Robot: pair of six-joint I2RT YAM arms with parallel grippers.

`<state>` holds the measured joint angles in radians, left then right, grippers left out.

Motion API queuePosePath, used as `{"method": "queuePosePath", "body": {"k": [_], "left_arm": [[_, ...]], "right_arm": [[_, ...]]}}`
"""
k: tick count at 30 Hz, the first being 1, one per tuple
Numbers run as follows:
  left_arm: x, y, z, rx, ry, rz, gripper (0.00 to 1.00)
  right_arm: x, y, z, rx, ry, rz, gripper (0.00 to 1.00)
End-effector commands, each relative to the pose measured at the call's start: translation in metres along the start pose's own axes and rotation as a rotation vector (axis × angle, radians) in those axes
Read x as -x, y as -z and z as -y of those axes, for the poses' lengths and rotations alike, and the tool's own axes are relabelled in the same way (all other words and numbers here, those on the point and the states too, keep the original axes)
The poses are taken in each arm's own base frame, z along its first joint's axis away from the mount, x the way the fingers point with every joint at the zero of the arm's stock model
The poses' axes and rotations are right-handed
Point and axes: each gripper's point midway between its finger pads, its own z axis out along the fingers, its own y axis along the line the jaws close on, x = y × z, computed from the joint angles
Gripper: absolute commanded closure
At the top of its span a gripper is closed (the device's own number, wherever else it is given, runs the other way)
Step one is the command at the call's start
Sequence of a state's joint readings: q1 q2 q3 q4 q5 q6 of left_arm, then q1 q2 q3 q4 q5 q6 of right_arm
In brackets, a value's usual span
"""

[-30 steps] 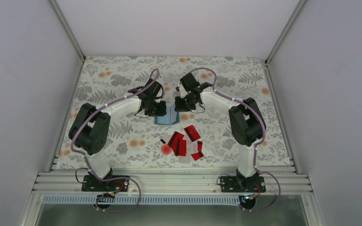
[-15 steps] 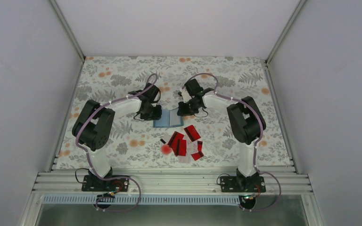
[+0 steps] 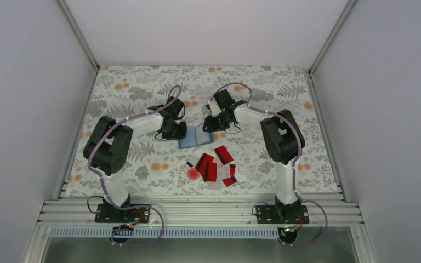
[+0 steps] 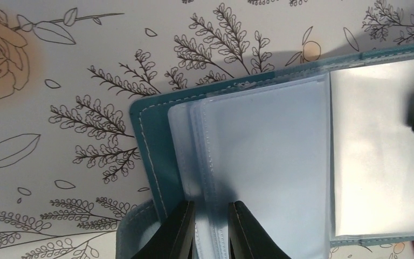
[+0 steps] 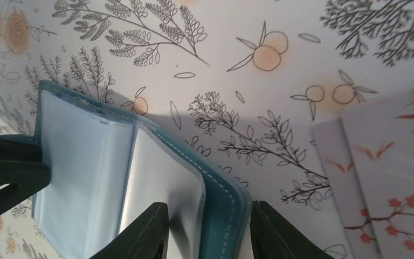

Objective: Put the credit cards into the card holder

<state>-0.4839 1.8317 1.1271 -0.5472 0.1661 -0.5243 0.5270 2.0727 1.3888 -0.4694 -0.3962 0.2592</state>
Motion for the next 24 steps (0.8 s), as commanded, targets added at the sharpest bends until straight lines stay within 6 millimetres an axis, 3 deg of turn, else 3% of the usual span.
{"method": "queuePosePath", "body": {"k": [1,11,24], "left_arm": [[0.002,0.004,-0.007,0.024,0.028,0.009,0.82],[0.011,0.018,0.002,0.009,0.017,0.047,0.82],[0.020,0.034,0.016,0.021,-0.008,0.087,0.81]], "right_arm": [[-0.006,0.007,0.021,-0.119,-0.012,-0.021,0.58],[0.008,0.062,-0.007,-0.102,0.013,0.070,0.36],[-0.011,0.098,-0.026,-0.109,-0.041,0.101,0.32]]}}
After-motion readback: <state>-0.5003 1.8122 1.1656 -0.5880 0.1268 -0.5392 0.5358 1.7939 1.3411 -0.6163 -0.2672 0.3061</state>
